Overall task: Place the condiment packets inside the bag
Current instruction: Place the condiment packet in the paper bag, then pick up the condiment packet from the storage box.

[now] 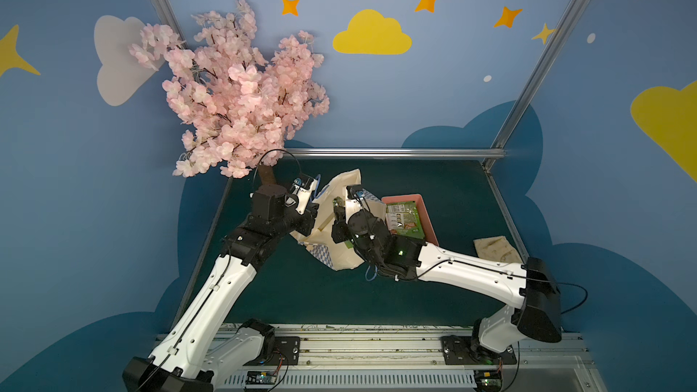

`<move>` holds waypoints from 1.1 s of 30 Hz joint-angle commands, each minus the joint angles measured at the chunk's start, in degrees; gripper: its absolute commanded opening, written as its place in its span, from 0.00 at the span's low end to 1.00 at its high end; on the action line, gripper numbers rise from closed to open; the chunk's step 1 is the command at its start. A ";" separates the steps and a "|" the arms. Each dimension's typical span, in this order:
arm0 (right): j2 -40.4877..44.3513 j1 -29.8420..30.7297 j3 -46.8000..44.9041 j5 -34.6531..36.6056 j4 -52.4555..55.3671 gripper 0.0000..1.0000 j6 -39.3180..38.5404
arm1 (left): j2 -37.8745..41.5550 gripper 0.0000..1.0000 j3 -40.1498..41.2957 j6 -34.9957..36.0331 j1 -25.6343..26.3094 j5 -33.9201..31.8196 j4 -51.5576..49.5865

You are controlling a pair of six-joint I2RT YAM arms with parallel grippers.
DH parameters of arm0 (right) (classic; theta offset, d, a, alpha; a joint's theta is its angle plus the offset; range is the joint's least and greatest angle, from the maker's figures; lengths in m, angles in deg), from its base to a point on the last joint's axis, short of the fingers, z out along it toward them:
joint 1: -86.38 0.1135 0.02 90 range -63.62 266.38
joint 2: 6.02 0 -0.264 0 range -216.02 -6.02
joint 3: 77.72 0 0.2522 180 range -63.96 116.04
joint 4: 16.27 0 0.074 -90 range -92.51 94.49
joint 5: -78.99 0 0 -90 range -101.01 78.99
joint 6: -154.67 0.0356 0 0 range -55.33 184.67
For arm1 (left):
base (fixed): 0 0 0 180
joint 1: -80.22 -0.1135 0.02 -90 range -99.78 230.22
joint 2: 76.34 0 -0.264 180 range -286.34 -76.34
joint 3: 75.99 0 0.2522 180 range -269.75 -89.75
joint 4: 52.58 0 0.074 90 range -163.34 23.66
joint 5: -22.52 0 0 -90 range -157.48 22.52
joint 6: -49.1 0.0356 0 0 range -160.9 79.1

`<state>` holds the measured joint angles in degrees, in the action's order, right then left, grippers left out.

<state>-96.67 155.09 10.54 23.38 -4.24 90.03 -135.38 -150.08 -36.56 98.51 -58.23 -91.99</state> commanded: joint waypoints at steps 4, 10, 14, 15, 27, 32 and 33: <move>4.16 -3.41 -0.54 3.03 8.08 0.00 -0.81 | -0.03 0.03 -2.61 -2.02 -0.43 3.77 -3.21; 1.01 -5.30 1.71 -1.24 3.81 0.49 0.34 | -0.25 0.03 -1.68 -4.48 -2.33 11.90 -4.24; -0.98 -4.73 6.85 -1.65 9.03 0.66 0.56 | -1.01 0.03 -0.10 -4.90 -4.61 15.15 -3.77; -0.63 -4.57 7.40 -1.67 10.30 0.67 0.82 | -1.06 0.03 0.27 -4.88 -5.14 15.01 -3.69; 15.64 -14.30 0.16 0.69 24.79 0.88 4.78 | 0.65 0.03 5.19 2.72 -6.01 -2.24 0.15; 12.01 -23.66 -0.78 -3.74 34.86 0.90 8.66 | 1.10 0.03 4.04 3.05 -6.00 -1.70 -1.14; 10.95 -24.91 -1.25 -4.10 35.70 0.90 9.73 | 1.17 0.03 3.81 3.05 -5.99 -1.70 -1.30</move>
<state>-82.77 132.07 10.89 21.45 22.18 96.46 -135.14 -145.30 -34.70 92.61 -59.28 -92.03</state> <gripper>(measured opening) 0.896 0.049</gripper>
